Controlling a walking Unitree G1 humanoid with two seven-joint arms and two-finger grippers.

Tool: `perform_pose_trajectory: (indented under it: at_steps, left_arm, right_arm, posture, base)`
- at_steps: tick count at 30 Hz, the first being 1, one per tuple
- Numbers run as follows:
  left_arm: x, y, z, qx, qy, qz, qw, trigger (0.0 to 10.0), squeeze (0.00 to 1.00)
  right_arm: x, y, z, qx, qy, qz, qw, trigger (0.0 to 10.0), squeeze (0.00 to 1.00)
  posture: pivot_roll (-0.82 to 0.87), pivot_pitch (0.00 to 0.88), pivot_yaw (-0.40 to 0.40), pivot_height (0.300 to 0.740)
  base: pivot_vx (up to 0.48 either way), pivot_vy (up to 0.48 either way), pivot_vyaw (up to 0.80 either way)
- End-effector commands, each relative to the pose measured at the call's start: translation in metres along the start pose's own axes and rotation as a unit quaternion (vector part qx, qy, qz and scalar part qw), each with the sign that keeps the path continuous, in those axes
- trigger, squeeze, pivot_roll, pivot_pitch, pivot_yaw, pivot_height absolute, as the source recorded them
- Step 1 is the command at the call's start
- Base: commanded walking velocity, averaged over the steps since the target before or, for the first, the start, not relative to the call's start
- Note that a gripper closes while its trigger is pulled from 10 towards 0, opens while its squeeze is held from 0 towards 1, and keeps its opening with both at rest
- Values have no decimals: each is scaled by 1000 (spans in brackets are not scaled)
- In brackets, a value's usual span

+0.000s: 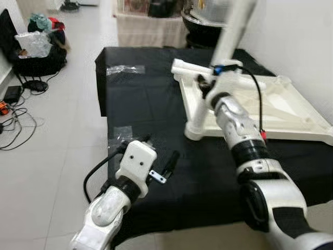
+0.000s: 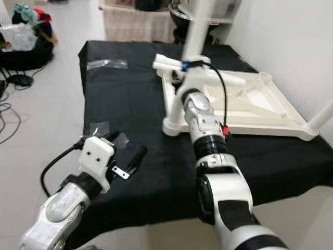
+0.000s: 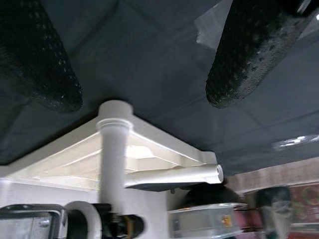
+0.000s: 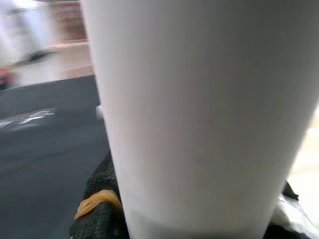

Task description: Building children table

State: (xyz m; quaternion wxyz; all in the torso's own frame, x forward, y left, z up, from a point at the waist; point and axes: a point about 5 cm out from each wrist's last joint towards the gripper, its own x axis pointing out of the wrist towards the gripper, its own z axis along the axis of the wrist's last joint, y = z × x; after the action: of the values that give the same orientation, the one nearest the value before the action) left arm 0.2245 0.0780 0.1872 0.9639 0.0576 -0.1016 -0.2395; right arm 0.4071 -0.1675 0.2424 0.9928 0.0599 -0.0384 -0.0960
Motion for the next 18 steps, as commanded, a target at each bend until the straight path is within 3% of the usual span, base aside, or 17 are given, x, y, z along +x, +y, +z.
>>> perform_pose_trajectory:
  at_steps: [1, 6, 7, 11, 12, 14, 15, 18]
  left_arm:
    - [1, -3, -1, -2, 1, -6, 1000, 10000, 0]
    - [1, -4, -1, -2, 1, -6, 1000, 10000, 0]
    - [1, -3, -2, -2, 2, -5, 1000, 10000, 0]
    - [0, -3, -2, -2, 3, -4, 1000, 10000, 0]
    - [0, -3, -2, -2, 3, -3, 1000, 10000, 0]
    - [0, -3, -2, -2, 3, -3, 1000, 10000, 0]
    - [0, -3, -2, -3, 3, -3, 1000, 10000, 0]
    - [1, -3, -2, -3, 3, -3, 1000, 10000, 0]
  right_arm:
    - [-4, -6, -9, -9, 18, -52, 998, 0, 0]
    - [-11, 4, -16, -12, 25, -78, 997, 0, 0]
    - [-12, 16, -17, -2, 24, -52, 998, 10000, 0]
    - [-13, 31, -15, 21, 13, -7, 1000, 10000, 0]
    - [-12, 34, -12, 26, 0, 9, 1000, 10000, 1000]
    - [-11, 31, -8, 21, -8, 3, 1000, 10000, 1000]
    - [-9, 29, -4, 16, -18, 4, 1000, 10000, 0]
    - [-4, 24, 5, 16, -34, 26, 999, 10000, 0]
  posture:
    - [78, 94, -122, 740]
    - [80, 95, -125, 740]
    - [81, 97, -127, 740]
    - [81, 99, -127, 740]
    - [81, 99, -127, 740]
    - [81, 99, -127, 740]
    - [77, 102, -127, 740]
    - [75, 104, -126, 740]
  base:
    - [0, 0, 0]
    - [0, 0, 0]
    - [0, 0, 0]
    - [0, 0, 0]
    - [0, 0, 0]
    - [0, 0, 0]
    - [0, 0, 0]
    - [0, 0, 0]
